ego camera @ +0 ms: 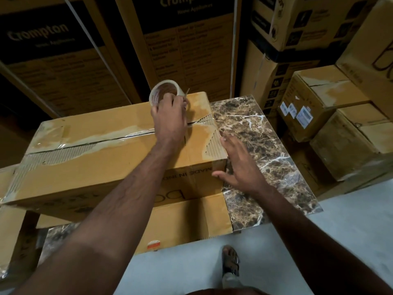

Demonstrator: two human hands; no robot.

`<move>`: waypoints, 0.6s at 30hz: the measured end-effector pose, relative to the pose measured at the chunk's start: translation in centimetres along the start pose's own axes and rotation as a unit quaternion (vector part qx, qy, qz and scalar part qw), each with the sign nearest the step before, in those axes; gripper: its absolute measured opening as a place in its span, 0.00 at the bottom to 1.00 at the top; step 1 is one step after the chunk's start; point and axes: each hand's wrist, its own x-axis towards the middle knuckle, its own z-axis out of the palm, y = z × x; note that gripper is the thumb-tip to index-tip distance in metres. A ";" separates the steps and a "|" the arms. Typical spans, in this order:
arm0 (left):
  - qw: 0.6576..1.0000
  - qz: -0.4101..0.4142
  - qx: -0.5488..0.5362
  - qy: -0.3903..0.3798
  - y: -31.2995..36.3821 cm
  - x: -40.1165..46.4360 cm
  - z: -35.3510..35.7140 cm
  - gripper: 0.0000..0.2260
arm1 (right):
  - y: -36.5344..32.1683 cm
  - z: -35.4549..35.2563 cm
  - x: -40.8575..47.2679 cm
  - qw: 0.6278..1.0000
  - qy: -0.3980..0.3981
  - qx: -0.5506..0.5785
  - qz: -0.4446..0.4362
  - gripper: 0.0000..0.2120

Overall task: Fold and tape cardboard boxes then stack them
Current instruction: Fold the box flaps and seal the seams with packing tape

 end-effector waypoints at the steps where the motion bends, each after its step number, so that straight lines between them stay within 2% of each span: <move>1: 1.000 0.004 0.001 0.001 0.1 0.1 -0.1 0.12 | -0.4 -0.2 -0.1 1.000 0.020 0.006 -0.007 0.43; 4: 1.000 0.007 -0.006 0.006 -0.1 0.4 -0.4 0.12 | -1.8 -1.3 1.8 0.999 0.038 -0.004 -0.027 0.37; 7: 1.000 0.002 -0.011 0.009 -0.7 -0.4 -0.4 0.11 | -2.4 -2.3 2.9 0.998 0.022 -0.016 -0.052 0.39; 9: 1.000 0.004 -0.010 0.006 -0.7 -0.9 -0.4 0.12 | -2.6 -2.2 1.9 0.998 0.051 -0.015 -0.045 0.40; 11: 1.000 -0.002 -0.008 0.001 -0.5 -0.9 -0.5 0.12 | -3.9 -0.7 0.0 0.993 0.103 0.045 0.030 0.35; 13: 1.000 0.002 -0.009 0.001 -0.4 -0.6 -0.6 0.12 | -5.8 1.5 -1.5 0.974 0.157 0.137 0.090 0.32; 16: 1.000 0.002 -0.003 0.013 -0.4 0.0 -0.8 0.12 | -8.2 2.7 -0.2 0.946 0.173 0.241 0.127 0.35; 18: 1.000 -0.002 0.002 0.009 -0.2 -0.3 -0.5 0.12 | -8.7 2.4 1.0 0.929 0.177 0.263 0.194 0.34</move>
